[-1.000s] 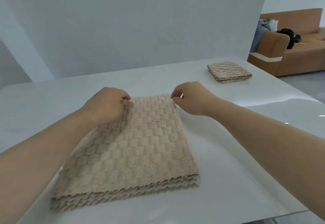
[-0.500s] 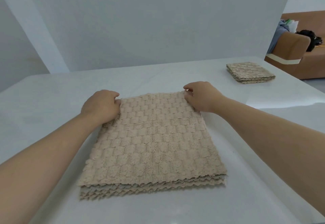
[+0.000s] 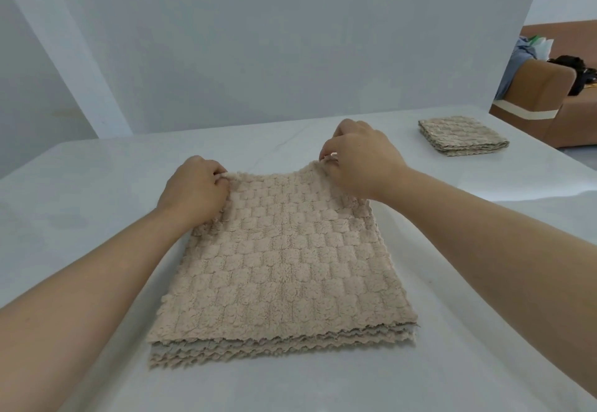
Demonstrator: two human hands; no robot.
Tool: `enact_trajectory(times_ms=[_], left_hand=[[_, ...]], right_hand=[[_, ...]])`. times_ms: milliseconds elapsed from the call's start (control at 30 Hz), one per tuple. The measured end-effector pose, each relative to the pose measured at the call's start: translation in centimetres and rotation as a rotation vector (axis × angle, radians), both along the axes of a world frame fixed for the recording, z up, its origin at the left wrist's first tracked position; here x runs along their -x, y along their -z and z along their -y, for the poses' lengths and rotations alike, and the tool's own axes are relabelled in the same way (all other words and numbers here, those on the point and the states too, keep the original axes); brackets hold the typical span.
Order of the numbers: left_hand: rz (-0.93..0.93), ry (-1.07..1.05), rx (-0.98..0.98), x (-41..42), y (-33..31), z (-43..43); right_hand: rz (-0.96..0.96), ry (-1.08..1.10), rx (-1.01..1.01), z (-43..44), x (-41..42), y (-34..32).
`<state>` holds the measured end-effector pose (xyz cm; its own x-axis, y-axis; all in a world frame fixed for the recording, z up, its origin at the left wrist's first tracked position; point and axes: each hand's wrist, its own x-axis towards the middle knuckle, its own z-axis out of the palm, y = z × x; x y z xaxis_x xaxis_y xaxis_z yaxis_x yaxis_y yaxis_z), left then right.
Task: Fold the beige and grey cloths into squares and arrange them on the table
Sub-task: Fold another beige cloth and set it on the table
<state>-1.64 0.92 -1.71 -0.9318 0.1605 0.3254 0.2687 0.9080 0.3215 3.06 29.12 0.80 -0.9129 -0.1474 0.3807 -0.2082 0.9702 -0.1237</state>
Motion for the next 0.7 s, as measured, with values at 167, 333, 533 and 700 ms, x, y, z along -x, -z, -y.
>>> enact_trajectory(times_ms=[167, 333, 533, 700], left_hand=[[-0.007, 0.054, -0.28, -2.5, -3.2, -2.8], [0.009, 0.148, -0.583, -4.7, -6.6, -6.9], [0.266, 0.286, -0.994, -6.7, -10.3, -13.3], [0.488, 0.298, -1.158, -7.8, -11.9, -18.6]], right_hand=[[-0.013, 0.08, 0.465, -0.1, -0.7, -0.7], [0.203, 0.162, 1.245, -1.6, -1.1, -1.7], [0.159, 0.206, 1.323, -4.6, -3.2, -2.6], [0.078, 0.262, 1.319, -9.2, -6.0, -5.7]])
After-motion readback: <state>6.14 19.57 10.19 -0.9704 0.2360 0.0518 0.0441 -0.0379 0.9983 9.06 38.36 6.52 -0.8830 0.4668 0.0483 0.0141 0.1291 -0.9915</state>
